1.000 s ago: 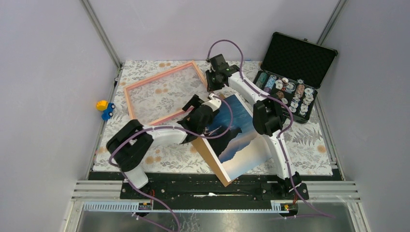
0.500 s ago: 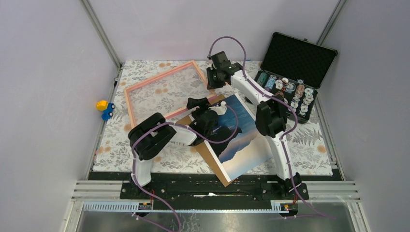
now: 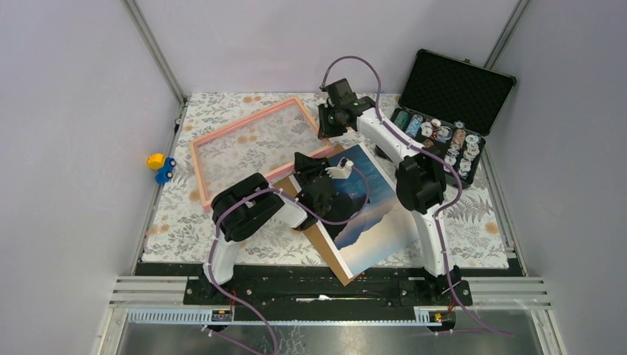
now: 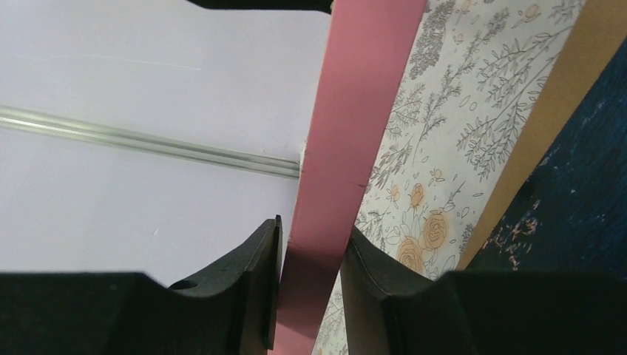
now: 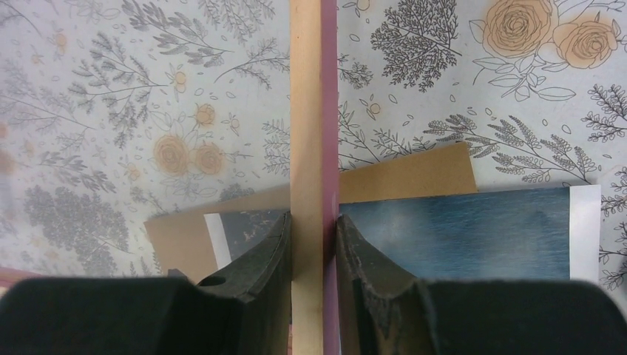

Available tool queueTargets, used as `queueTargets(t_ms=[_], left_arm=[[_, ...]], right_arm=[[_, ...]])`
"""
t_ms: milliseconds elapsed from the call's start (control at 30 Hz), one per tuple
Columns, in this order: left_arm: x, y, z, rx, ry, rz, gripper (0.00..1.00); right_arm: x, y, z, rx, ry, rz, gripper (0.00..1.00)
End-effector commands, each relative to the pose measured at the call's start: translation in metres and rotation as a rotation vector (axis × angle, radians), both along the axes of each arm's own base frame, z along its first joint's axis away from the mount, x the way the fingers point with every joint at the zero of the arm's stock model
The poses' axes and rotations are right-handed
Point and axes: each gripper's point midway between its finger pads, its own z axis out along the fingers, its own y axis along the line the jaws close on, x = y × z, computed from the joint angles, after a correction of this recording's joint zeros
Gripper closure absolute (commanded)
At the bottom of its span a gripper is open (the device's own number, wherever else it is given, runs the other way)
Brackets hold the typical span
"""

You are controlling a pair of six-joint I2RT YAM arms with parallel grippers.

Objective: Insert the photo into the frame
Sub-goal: Pick up the photo frame from the center of the board.

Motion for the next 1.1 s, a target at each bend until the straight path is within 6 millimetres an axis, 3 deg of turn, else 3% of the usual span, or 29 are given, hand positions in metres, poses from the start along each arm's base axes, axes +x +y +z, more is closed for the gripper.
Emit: queueTargets(t_ms=[0,67,167,267,333,433,567,833,1067], left_arm=[[-0.009,0.001,0.022,-0.194,-0.139,0.043,0.74],[-0.013,-0.002,0.021,-0.201,-0.162,0.041,0.76],[-0.018,-0.005,0.02,-0.207,-0.192,0.042,0.83],[-0.021,-0.006,0.019,-0.229,-0.2,0.033,0.88],[-0.022,-0.007,0.017,-0.247,-0.203,0.029,0.9],[-0.023,-0.01,0.014,-0.26,-0.203,0.015,0.91],[-0.024,-0.012,0.013,-0.265,-0.203,0.004,0.91],[-0.024,-0.01,0.007,-0.266,-0.197,0.001,0.91],[-0.024,-0.012,0.009,-0.268,-0.202,-0.004,0.92]], right_arm=[[0.001,0.015,0.078,0.158,-0.118,0.02,0.96],[-0.001,0.015,0.081,0.165,-0.115,0.024,0.84],[-0.001,0.011,0.09,0.191,-0.108,0.025,0.47],[0.01,-0.008,0.099,0.223,-0.108,-0.023,0.12],[0.024,-0.023,0.097,0.233,-0.111,-0.07,0.01],[0.041,-0.028,0.093,0.303,-0.087,-0.076,0.0],[0.056,-0.018,0.085,0.498,0.025,-0.057,0.0],[0.046,0.022,0.069,0.85,0.26,0.112,0.0],[0.04,0.035,0.041,0.905,0.362,0.162,0.01]])
